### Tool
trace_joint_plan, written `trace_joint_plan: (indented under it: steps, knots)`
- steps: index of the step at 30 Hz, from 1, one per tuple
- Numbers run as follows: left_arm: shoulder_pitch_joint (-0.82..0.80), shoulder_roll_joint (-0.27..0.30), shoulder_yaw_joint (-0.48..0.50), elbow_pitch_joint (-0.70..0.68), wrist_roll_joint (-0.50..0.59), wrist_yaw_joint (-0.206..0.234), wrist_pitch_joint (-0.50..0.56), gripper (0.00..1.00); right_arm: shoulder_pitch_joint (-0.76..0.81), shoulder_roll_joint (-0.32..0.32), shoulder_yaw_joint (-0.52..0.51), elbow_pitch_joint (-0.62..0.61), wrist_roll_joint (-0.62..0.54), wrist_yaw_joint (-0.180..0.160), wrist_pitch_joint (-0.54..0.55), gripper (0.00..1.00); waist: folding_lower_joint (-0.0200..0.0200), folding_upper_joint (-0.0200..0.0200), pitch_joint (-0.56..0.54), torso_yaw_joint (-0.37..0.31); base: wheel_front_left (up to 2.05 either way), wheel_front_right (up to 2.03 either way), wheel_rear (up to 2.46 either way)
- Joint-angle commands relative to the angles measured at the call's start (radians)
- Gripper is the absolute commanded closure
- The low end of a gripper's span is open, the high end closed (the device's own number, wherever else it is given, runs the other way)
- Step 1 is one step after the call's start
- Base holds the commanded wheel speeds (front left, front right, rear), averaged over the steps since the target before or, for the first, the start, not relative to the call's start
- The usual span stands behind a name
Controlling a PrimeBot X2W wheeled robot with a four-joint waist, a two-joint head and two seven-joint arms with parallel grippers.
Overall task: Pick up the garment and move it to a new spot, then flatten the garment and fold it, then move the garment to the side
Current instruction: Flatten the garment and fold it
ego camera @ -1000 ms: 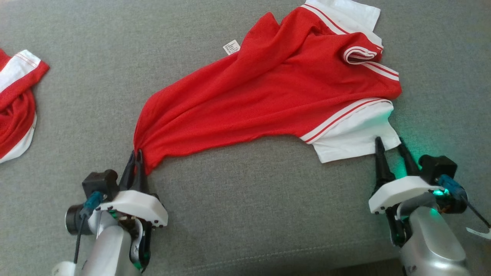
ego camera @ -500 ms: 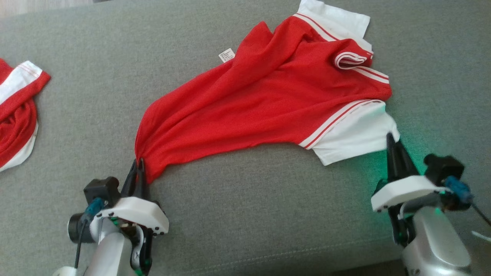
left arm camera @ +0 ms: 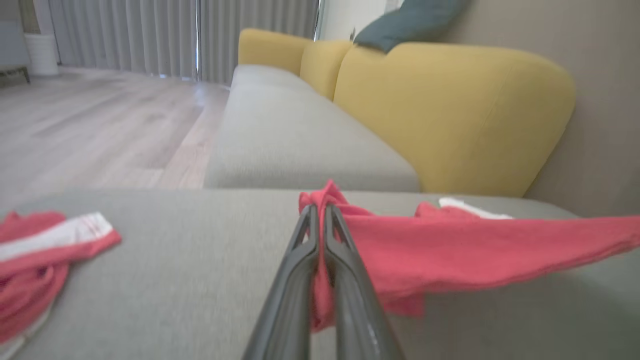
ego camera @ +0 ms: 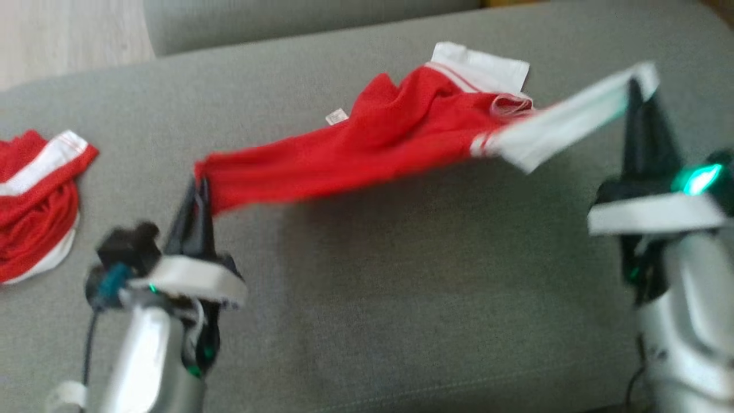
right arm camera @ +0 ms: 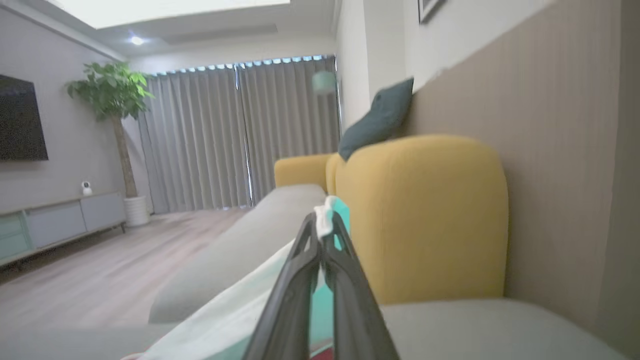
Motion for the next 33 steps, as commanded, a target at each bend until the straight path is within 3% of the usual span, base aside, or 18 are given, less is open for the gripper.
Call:
trace_joint_plan:
  steps: [1, 10, 17, 26, 27, 33]
  knots:
    - [-0.087, 0.028, 0.049, -0.068, 0.015, -0.016, -0.005, 1.00, -0.098, -0.037, 0.028, -0.070, 0.014, 0.006, -0.006, 1.00, 0.0000, 0.0000, -0.048, 0.000, 0.00, 0.00, 0.00]
    - [-0.276, 0.122, 0.071, -0.208, 0.026, -0.057, 0.055, 1.00, -0.322, -0.144, 0.079, -0.131, 0.062, 0.006, 0.001, 1.00, 0.0000, 0.0000, -0.098, 0.005, 0.00, 0.00, 0.00]
    - [-0.506, 0.207, 0.065, -0.270, 0.050, -0.069, 0.208, 1.00, -0.552, -0.202, 0.101, -0.127, 0.085, 0.006, 0.066, 1.00, 0.0000, 0.0000, 0.007, 0.023, 0.00, 0.00, 0.00]
    - [-0.855, 0.249, 0.040, -0.135, 0.120, -0.050, 0.283, 1.00, -0.924, -0.188, 0.116, 0.108, 0.032, 0.006, 0.093, 1.00, 0.0000, 0.0000, 0.275, 0.037, 0.00, 0.00, 0.00]
    - [-0.943, 0.251, 0.041, -0.081, 0.132, -0.038, 0.275, 1.00, -1.015, -0.190, 0.113, 0.169, -0.005, 0.006, 0.079, 1.00, 0.0000, 0.0000, 0.324, 0.042, 0.00, 0.00, 0.00]
    - [-1.123, 0.257, 0.041, 0.069, 0.162, -0.005, 0.182, 1.00, -1.204, -0.181, 0.040, 0.332, -0.096, 0.006, 0.017, 1.00, 0.0000, 0.0000, 0.376, 0.043, 0.00, 0.00, 0.00]
